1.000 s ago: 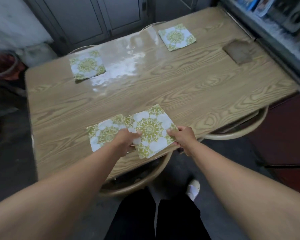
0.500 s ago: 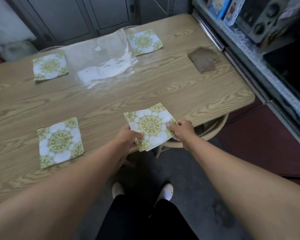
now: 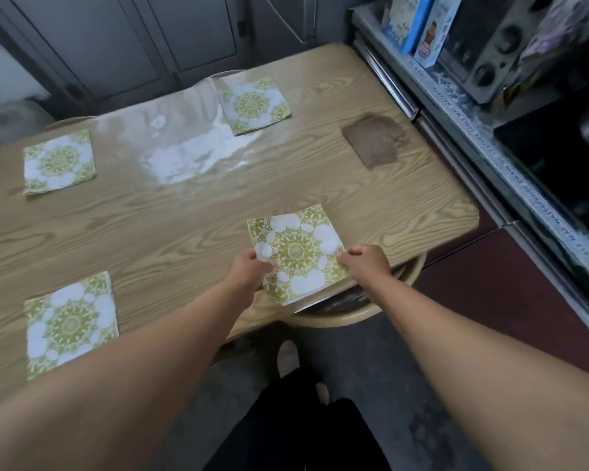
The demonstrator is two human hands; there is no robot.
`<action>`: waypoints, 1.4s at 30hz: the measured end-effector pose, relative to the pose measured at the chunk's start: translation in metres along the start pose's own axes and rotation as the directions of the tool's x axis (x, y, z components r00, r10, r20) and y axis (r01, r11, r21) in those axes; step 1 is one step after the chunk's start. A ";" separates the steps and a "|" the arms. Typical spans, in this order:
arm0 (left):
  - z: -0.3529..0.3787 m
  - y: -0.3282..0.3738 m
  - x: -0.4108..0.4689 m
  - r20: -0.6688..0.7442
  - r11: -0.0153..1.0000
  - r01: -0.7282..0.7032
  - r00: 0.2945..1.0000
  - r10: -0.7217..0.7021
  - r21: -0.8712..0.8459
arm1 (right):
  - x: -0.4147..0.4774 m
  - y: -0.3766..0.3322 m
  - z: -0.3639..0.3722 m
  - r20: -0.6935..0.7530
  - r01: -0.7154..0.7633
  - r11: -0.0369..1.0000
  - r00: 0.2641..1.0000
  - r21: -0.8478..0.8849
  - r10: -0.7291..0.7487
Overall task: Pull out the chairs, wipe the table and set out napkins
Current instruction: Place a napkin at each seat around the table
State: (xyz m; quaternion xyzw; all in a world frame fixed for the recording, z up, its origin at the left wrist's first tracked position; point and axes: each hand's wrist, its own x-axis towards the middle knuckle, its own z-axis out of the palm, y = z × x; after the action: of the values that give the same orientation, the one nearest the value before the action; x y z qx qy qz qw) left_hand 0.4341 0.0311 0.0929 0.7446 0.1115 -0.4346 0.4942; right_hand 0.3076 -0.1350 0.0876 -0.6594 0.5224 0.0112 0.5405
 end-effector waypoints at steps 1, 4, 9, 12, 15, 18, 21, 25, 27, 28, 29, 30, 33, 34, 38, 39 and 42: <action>0.007 0.004 0.006 -0.008 1.000 0.001 1.000 0.000 0.016 | 0.007 -0.001 -0.006 -0.014 0.009 0.999 1.000 -0.035 -0.009; 0.025 0.012 0.017 -0.031 0.998 0.002 1.000 0.000 0.055 | 0.026 0.001 -0.019 -0.043 0.006 0.995 0.999 -0.097 -0.010; 0.054 0.021 0.030 -0.056 1.000 0.021 0.998 -0.020 0.016 | 0.050 0.005 -0.039 -0.049 0.030 0.987 0.998 -0.156 -0.038; 0.069 0.029 0.037 -0.097 0.999 -0.006 0.995 0.002 -0.040 | 0.067 0.001 -0.052 -0.027 0.050 0.980 0.998 -0.195 -0.056; 0.088 0.029 0.042 -0.161 0.996 0.011 0.987 -0.025 -0.089 | 0.085 -0.003 -0.067 0.029 0.062 0.960 0.998 -0.273 -0.056; 0.100 0.020 0.046 -0.251 0.995 0.049 0.966 -0.070 -0.088 | 0.100 -0.004 -0.073 0.125 0.090 0.932 0.991 -0.351 -0.049; 0.105 0.010 0.046 -0.372 0.995 0.082 0.923 -0.097 -0.056 | 0.107 -0.004 -0.073 0.179 0.110 0.908 0.983 -0.404 -0.040; 0.106 0.000 0.044 -0.507 0.995 0.094 0.857 -0.094 -0.025 | 0.112 -0.004 -0.071 0.204 0.134 0.881 0.978 -0.453 -0.044; 0.106 -0.002 0.041 -0.542 0.994 0.111 0.835 -0.095 -0.004 | 0.112 -0.006 -0.069 0.198 0.133 0.877 0.979 -0.462 -0.044; 0.106 -0.002 0.040 -0.550 0.993 0.118 0.830 -0.097 0.003 | 0.112 -0.006 -0.067 0.187 0.121 0.878 0.982 -0.462 -0.037; 0.105 -0.003 0.039 -0.554 0.992 0.126 0.826 -0.102 0.006 | 0.111 -0.006 -0.065 0.182 0.108 0.880 0.983 -0.462 -0.025; 0.104 -0.004 0.038 -0.555 0.991 0.135 0.825 -0.107 0.009 | 0.111 -0.006 -0.063 0.179 0.093 0.881 0.984 -0.463 -0.010; 0.099 -0.008 0.038 -0.546 0.988 0.154 0.830 -0.115 0.026 | 0.110 -0.009 -0.056 0.163 0.054 0.883 0.986 -0.467 0.026; 0.097 -0.008 0.039 -0.537 0.987 0.157 0.835 -0.116 0.030 | 0.109 -0.010 -0.055 0.157 0.041 0.883 0.987 -0.468 0.037; 0.093 -0.008 0.039 -0.525 0.986 0.159 0.844 -0.107 0.056 | 0.108 -0.012 -0.052 0.158 -0.007 0.901 0.984 -0.433 0.083; 0.093 -0.007 0.039 -0.528 0.985 0.160 0.843 -0.103 0.063 | 0.108 -0.012 -0.052 0.162 -0.012 0.908 0.983 -0.418 0.088; 0.094 -0.006 0.038 -0.522 0.981 0.161 0.849 -0.084 0.104 | 0.110 -0.012 -0.054 0.171 -0.021 0.916 0.980 -0.401 0.098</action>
State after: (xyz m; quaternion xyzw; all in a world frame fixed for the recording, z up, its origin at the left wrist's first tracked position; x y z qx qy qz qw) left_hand 0.4029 -0.0540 0.0476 0.8587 0.2551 -0.2572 0.3625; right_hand 0.3362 -0.2499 0.0548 -0.7350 0.4759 0.1954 0.4417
